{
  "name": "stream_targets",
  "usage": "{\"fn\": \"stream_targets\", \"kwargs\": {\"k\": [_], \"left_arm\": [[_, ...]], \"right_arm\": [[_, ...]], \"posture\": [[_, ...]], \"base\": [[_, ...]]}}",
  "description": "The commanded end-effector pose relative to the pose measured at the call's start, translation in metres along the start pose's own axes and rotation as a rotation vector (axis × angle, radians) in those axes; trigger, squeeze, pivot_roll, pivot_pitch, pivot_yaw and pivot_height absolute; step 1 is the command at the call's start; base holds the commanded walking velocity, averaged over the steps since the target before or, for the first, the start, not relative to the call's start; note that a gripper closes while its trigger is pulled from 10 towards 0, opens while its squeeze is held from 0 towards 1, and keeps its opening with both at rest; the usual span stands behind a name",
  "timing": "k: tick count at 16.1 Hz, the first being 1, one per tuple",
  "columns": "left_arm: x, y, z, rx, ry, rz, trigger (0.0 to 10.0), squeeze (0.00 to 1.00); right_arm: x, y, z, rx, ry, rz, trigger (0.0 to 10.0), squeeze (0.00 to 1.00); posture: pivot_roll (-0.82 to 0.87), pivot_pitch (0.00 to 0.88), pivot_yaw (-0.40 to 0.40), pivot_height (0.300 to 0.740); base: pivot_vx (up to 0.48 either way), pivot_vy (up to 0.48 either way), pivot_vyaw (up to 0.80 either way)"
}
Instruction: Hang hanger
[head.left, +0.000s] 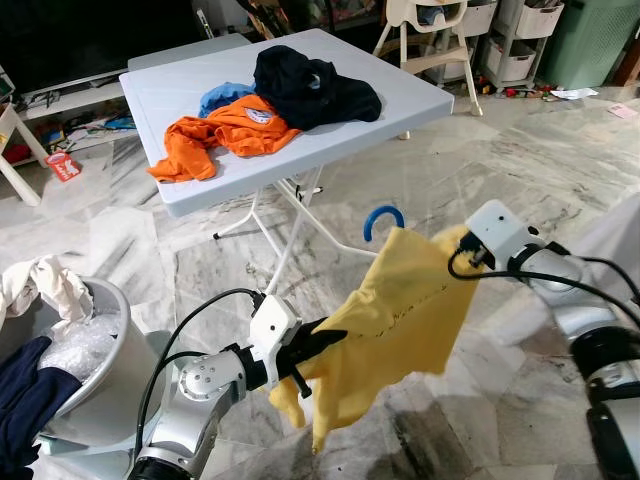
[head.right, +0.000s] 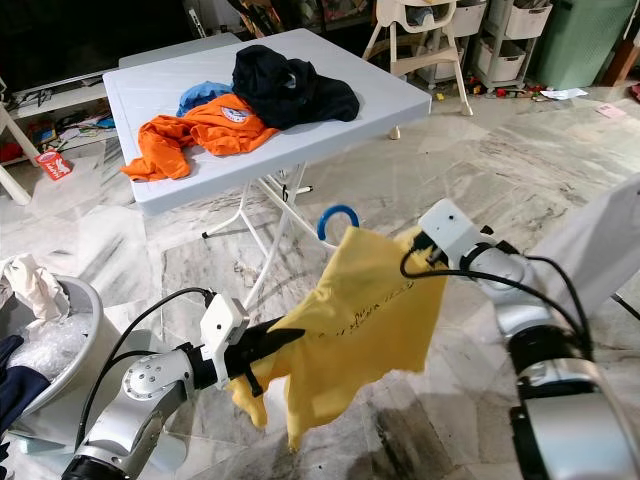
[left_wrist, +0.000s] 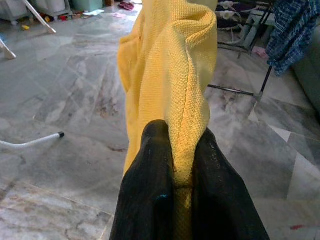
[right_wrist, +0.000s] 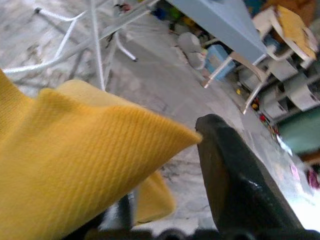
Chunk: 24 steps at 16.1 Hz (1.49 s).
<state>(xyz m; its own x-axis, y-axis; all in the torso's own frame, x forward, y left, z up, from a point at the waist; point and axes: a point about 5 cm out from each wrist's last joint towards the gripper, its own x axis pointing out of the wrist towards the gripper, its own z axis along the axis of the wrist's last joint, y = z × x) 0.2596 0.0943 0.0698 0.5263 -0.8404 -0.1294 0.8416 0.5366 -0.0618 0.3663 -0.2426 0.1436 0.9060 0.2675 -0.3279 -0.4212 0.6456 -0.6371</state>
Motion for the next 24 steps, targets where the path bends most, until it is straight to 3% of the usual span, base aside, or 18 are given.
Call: {"fn": "stream_targets", "kwargs": {"k": [1, 5, 12, 15, 18, 22, 23, 24], "left_arm": [[0.004, -0.001, 0.019, 0.047, -0.082, -0.023, 0.0, 0.0], [0.0, 0.003, 0.018, 0.047, -0.078, -0.001, 0.0, 0.0], [-0.002, 0.003, 0.014, 0.027, -0.063, -0.002, 0.0, 0.0], [-0.003, 0.015, 0.019, -0.005, -0.108, 0.09, 0.0, 0.0], [-0.01, 0.04, 0.031, -0.014, -0.175, 0.274, 0.0, 0.0], [-0.014, 0.047, 0.031, -0.021, -0.178, 0.331, 0.0, 0.0], [-0.014, 0.047, 0.03, -0.025, -0.174, 0.329, 0.0, 0.0], [-0.014, 0.045, 0.026, -0.033, -0.147, 0.319, 0.0, 0.0]], "right_arm": [[0.002, 0.006, 0.007, -0.065, -0.013, 0.122, 10.0, 1.0], [-0.01, -0.01, 0.011, -0.142, 0.001, 0.299, 10.0, 1.0], [-0.027, -0.037, 0.006, -0.148, 0.032, 0.284, 10.0, 1.0], [-0.032, -0.046, 0.004, -0.153, 0.049, 0.259, 10.0, 1.0], [-0.04, -0.051, -0.005, -0.181, 0.092, 0.274, 10.0, 1.0], [-0.046, -0.05, -0.014, -0.207, 0.15, 0.323, 10.0, 1.0], [-0.047, -0.049, -0.016, -0.202, 0.157, 0.342, 10.0, 0.96], [-0.051, -0.046, -0.021, -0.196, 0.181, 0.388, 10.0, 0.72]], "posture": [[-0.15, 0.029, 0.057, 0.74], [-0.14, 0.03, 0.049, 0.74], [-0.14, 0.032, 0.053, 0.74], [-0.14, 0.033, 0.054, 0.74], [-0.14, 0.032, 0.056, 0.74], [-0.13, 0.029, 0.062, 0.74], [-0.13, 0.029, 0.062, 0.74], [-0.13, 0.031, 0.064, 0.74]], "base": [[0.0, 0.0, 0.0], [0.0, 0.0, 0.0], [0.0, 0.0, 0.0], [0.0, 0.0, 0.0], [0.0, 0.0, 0.0], [0.0, 0.0, 0.0], [0.0, 0.0, 0.0], [0.0, 0.0, 0.0]]}}
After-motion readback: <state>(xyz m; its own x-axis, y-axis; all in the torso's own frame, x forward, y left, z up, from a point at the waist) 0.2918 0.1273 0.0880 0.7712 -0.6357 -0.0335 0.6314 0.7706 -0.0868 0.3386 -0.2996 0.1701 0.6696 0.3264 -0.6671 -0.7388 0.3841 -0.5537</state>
